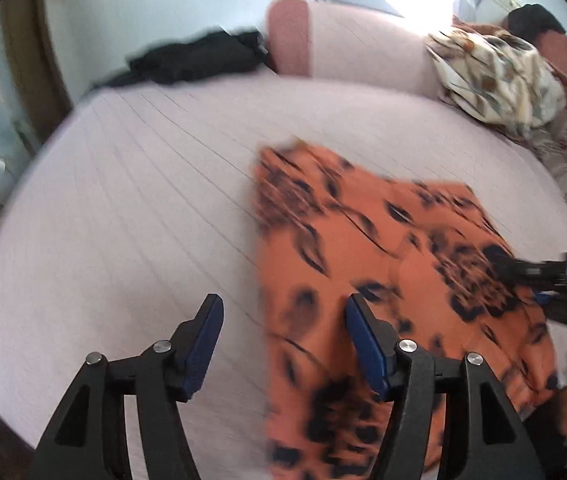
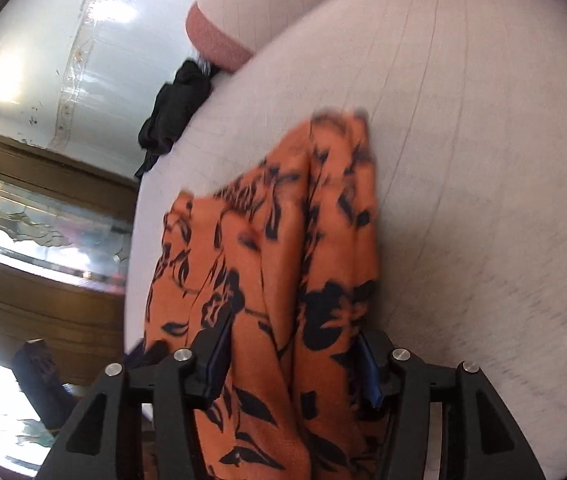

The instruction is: Fold small clothes

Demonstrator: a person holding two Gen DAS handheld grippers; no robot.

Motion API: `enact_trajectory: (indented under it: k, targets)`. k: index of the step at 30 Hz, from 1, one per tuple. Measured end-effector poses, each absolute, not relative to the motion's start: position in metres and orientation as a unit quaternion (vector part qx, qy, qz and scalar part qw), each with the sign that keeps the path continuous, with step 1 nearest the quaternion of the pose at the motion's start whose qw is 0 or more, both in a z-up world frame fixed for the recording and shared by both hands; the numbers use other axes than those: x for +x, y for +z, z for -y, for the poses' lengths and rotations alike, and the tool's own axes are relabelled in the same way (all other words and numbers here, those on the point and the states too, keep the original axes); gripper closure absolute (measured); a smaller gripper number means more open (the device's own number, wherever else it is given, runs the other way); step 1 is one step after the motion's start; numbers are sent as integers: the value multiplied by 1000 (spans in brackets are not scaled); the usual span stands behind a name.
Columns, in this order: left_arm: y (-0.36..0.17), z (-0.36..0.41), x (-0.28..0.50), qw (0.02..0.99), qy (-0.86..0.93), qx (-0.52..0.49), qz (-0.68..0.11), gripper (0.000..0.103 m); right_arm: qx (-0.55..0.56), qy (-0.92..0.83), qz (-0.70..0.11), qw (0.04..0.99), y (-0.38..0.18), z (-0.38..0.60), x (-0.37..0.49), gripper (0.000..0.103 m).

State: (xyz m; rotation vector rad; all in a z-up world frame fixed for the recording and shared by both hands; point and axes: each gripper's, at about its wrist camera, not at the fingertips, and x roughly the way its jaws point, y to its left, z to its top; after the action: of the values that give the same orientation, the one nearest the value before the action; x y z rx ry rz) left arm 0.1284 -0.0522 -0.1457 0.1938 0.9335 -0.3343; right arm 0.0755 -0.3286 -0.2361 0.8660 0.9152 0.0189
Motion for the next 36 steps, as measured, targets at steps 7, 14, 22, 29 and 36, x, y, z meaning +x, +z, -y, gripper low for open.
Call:
enact_trajectory:
  k: [7, 14, 22, 29, 36]
  targets:
    - [-152, 71, 170, 876, -152, 91, -449, 37, 310, 4, -356, 882, -182, 320, 81, 69]
    - [-188, 67, 187, 854, -158, 66, -492, 36, 333, 0, -438, 835, -233, 309, 123, 80]
    - [-149, 43, 109, 875, -172, 84, -445, 36, 300, 63, -391, 868, -180, 289, 54, 76]
    - [-190, 45, 65, 865, -159, 134, -457, 29, 245, 44, -464, 850, -214, 252, 24, 80]
    - [-120, 35, 43, 895, -144, 121, -403, 29, 253, 54, -427, 866, -162, 252, -5, 77]
